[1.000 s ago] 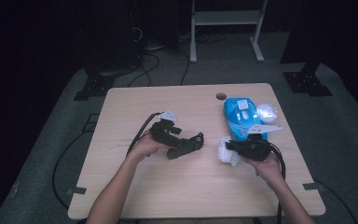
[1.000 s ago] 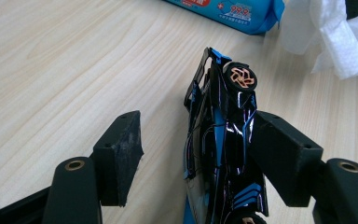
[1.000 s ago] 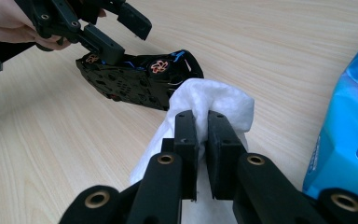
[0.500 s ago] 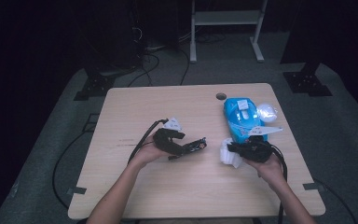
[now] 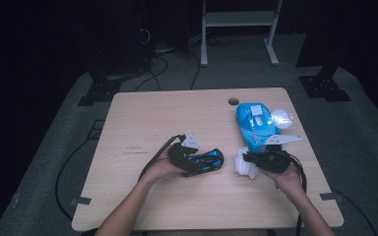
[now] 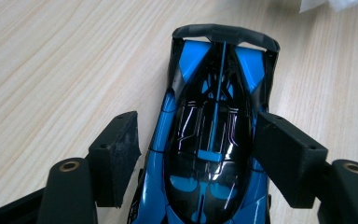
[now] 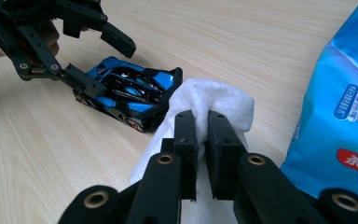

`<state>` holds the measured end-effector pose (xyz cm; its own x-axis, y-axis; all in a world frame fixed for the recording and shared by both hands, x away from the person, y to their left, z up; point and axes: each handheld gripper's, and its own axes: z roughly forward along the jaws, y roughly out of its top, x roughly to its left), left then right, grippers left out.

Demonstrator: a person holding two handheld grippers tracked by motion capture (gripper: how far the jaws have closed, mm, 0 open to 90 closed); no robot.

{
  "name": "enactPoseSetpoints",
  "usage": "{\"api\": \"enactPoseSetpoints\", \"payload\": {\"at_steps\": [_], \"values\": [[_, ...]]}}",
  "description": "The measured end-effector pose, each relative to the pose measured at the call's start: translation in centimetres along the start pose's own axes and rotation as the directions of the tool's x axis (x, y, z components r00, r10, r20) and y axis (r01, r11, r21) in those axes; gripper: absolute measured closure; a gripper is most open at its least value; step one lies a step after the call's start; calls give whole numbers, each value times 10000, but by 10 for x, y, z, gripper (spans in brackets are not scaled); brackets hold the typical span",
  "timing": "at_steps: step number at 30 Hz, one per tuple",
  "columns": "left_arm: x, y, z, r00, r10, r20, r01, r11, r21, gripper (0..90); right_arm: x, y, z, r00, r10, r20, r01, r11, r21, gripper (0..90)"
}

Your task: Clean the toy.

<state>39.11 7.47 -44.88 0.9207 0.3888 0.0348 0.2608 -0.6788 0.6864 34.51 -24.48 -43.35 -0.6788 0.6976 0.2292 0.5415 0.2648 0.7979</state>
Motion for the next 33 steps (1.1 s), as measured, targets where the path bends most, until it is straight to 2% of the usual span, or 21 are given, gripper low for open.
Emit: {"api": "enactPoseSetpoints", "payload": {"at_steps": [6,10,12,14,16,19,26,29,33], "values": [[-1,-3,-6,10000,-35,45,36,9998,-192,255,1,-3,-2,10000,-77,-24,77,9996,278,823],[-2,-7,-8,10000,-76,4,76,9999,-88,234,-2,-13,0,9999,-166,43,162,9959,890,812],[-1,-8,-11,10000,-81,-31,81,9999,-90,224,-6,-21,1,9999,-13,103,0,9922,1246,761],[-1,-9,-14,9999,-164,-27,164,9997,-162,212,-11,-27,1,9996,229,-135,-208,9901,1388,677],[-1,-10,-16,9998,-206,-32,205,9995,-243,203,-13,-30,-4,9994,282,-190,-257,9922,1218,566],[-2,-11,-20,9998,-193,-60,192,9994,-282,190,-14,-32,-14,9993,202,-311,-177,9967,797,501],[-4,-14,-29,9997,-179,-145,173,9991,-382,174,-17,-40,-32,9989,291,-373,-275,9988,414,457],[-4,-18,-32,9996,-241,-163,234,9988,-434,173,-19,-43,-34,9980,470,-422,-457,9984,320,454],[-3,-23,-37,9993,-292,-246,280,9985,-474,163,-19,-43,-34,9983,375,-450,-362,9989,311,453]]}}
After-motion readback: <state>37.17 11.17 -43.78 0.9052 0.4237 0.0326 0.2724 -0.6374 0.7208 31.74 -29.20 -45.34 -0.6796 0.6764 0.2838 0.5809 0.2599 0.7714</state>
